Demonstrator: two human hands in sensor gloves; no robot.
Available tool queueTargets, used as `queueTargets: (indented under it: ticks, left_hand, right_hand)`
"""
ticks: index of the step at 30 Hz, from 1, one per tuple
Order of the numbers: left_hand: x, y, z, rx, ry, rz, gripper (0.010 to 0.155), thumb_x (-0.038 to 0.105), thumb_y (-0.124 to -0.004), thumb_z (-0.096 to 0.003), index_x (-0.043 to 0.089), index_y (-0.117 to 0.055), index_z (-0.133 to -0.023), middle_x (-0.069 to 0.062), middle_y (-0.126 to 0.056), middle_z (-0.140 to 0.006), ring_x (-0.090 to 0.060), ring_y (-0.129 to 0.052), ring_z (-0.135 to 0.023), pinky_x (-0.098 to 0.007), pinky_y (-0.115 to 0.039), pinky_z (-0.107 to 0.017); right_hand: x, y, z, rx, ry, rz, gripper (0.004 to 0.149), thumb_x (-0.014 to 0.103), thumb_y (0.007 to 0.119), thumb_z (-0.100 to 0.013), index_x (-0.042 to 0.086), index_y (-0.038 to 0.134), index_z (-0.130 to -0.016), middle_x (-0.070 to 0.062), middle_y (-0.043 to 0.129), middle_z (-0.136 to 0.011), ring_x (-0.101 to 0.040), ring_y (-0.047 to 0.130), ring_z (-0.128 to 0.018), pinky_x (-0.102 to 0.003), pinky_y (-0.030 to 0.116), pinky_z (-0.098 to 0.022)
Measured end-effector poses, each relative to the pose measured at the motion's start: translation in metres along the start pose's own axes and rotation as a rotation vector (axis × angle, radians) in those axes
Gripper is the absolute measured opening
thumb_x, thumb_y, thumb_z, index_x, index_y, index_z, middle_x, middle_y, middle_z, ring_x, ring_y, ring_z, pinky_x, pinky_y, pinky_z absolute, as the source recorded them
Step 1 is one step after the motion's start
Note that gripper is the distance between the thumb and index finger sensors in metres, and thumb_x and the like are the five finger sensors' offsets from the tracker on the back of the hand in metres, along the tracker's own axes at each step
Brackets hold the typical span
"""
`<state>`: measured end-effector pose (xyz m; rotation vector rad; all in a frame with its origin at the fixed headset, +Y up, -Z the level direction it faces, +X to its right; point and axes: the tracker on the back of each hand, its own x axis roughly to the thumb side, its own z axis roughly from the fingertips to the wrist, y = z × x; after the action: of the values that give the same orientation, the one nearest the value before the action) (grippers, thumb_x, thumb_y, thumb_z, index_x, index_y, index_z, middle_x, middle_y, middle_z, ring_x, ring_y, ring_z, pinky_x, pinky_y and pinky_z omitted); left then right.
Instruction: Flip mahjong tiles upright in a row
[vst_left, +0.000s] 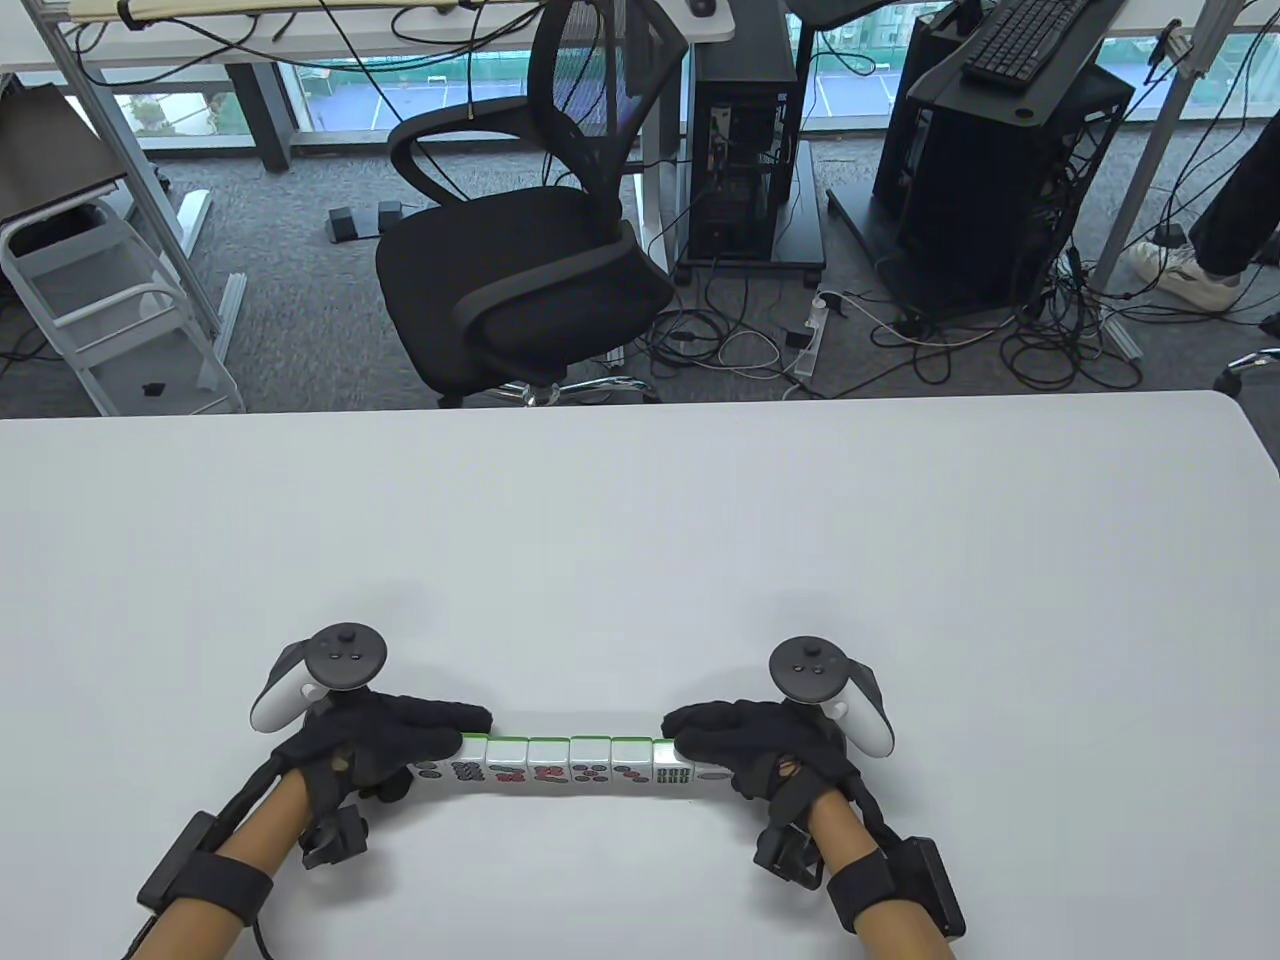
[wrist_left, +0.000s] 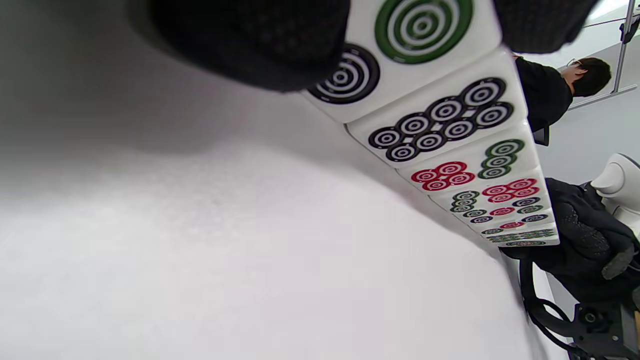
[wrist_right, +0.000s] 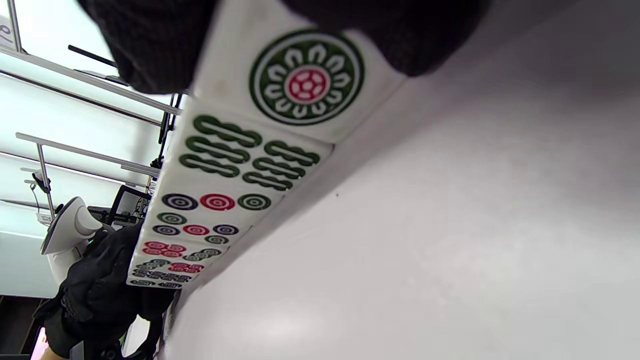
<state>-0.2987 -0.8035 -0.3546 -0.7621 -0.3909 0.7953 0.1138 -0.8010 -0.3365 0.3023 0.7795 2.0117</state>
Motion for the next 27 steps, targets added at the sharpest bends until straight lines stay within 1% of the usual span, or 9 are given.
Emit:
queueTargets:
  ticks: [5, 11, 13, 14, 16, 19, 21, 24, 27]
  left_hand:
    - [0.01, -0.001, 0.008, 0.081, 0.006, -0.098, 0.057, 0.06, -0.07, -0.0389, 0.043, -0.068, -0.094, 0.018, -0.068, -0.107, -0.025, -0.097, -0.027, -0.033, -0.085, -0.015]
    - [0.034, -0.006, 0.029, 0.324, 0.065, -0.366, 0.066, 0.061, -0.071, -0.0353, 0.038, -0.064, -0.097, 0.002, -0.065, -0.108, -0.025, -0.103, -0.035, -0.034, -0.089, -0.018]
    - [0.04, -0.006, 0.038, 0.381, 0.072, -0.423, 0.07, 0.064, -0.068, -0.034, 0.037, -0.061, -0.098, -0.001, -0.062, -0.109, -0.025, -0.103, -0.039, -0.034, -0.087, -0.017]
    - [0.044, -0.005, 0.045, 0.418, 0.068, -0.459, 0.071, 0.065, -0.066, -0.0337, 0.037, -0.06, -0.099, 0.0, -0.061, -0.109, -0.026, -0.102, -0.041, -0.035, -0.086, -0.018]
    - [0.049, -0.004, 0.062, 0.518, 0.04, -0.505, 0.072, 0.067, -0.065, -0.0326, 0.038, -0.06, -0.099, 0.0, -0.062, -0.109, -0.027, -0.102, -0.043, -0.035, -0.085, -0.018]
    - [0.055, -0.005, 0.087, 0.601, 0.002, -0.594, 0.074, 0.067, -0.064, -0.0325, 0.041, -0.054, -0.101, 0.002, -0.053, -0.113, -0.029, -0.096, -0.059, -0.039, -0.083, -0.03]
    - [0.057, -0.007, 0.104, 0.651, -0.012, -0.666, 0.074, 0.068, -0.064, -0.0323, 0.044, -0.051, -0.101, 0.005, -0.048, -0.116, -0.03, -0.091, -0.071, -0.042, -0.08, -0.039]
    - [0.058, -0.008, 0.126, 0.742, -0.054, -0.752, 0.074, 0.068, -0.064, -0.0327, 0.045, -0.049, -0.101, 0.008, -0.043, -0.117, -0.028, -0.085, -0.08, -0.043, -0.078, -0.048]
    - [0.058, -0.01, 0.144, 0.808, -0.072, -0.774, 0.075, 0.068, -0.064, -0.0326, 0.048, -0.044, -0.102, 0.013, -0.03, -0.119, -0.028, -0.068, -0.097, -0.048, -0.066, -0.065]
  right_hand:
    - [0.007, -0.001, 0.001, -0.071, -0.012, 0.108, 0.049, 0.047, 0.073, -0.046, 0.027, 0.078, -0.09, -0.002, 0.067, -0.105, -0.041, 0.075, -0.035, -0.016, 0.078, -0.017]
    - [0.021, 0.001, 0.012, -0.211, 0.025, 0.355, 0.057, 0.055, 0.07, -0.043, 0.024, 0.077, -0.091, -0.005, 0.07, -0.103, -0.04, 0.081, -0.036, -0.021, 0.08, -0.016]
    - [0.027, 0.002, 0.02, -0.25, 0.039, 0.453, 0.064, 0.059, 0.064, -0.042, 0.025, 0.072, -0.096, -0.008, 0.067, -0.105, -0.042, 0.081, -0.042, -0.024, 0.082, -0.021]
    - [0.03, 0.002, 0.026, -0.273, 0.029, 0.491, 0.069, 0.062, 0.062, -0.042, 0.025, 0.063, -0.101, -0.014, 0.063, -0.107, -0.044, 0.079, -0.047, -0.027, 0.083, -0.026]
    - [0.033, 0.002, 0.041, -0.363, 0.002, 0.558, 0.075, 0.064, 0.06, -0.041, 0.025, 0.054, -0.105, -0.017, 0.055, -0.11, -0.048, 0.077, -0.055, -0.033, 0.083, -0.033]
    - [0.033, 0.003, 0.069, -0.463, -0.061, 0.612, 0.077, 0.065, 0.059, -0.042, 0.028, 0.042, -0.108, -0.017, 0.04, -0.115, -0.053, 0.065, -0.075, -0.049, 0.076, -0.054]
    - [0.031, 0.005, 0.085, -0.515, -0.093, 0.622, 0.078, 0.064, 0.059, -0.043, 0.03, 0.037, -0.109, -0.016, 0.034, -0.116, -0.053, 0.055, -0.083, -0.055, 0.068, -0.062]
    - [0.026, 0.006, 0.112, -0.584, -0.124, 0.668, 0.078, 0.063, 0.06, -0.044, 0.032, 0.03, -0.108, -0.014, 0.028, -0.116, -0.053, 0.045, -0.09, -0.06, 0.058, -0.068]
    - [0.023, 0.004, 0.134, -0.657, -0.141, 0.728, 0.078, 0.063, 0.059, -0.044, 0.034, 0.024, -0.107, -0.012, 0.017, -0.116, -0.053, 0.031, -0.093, -0.064, 0.046, -0.072]
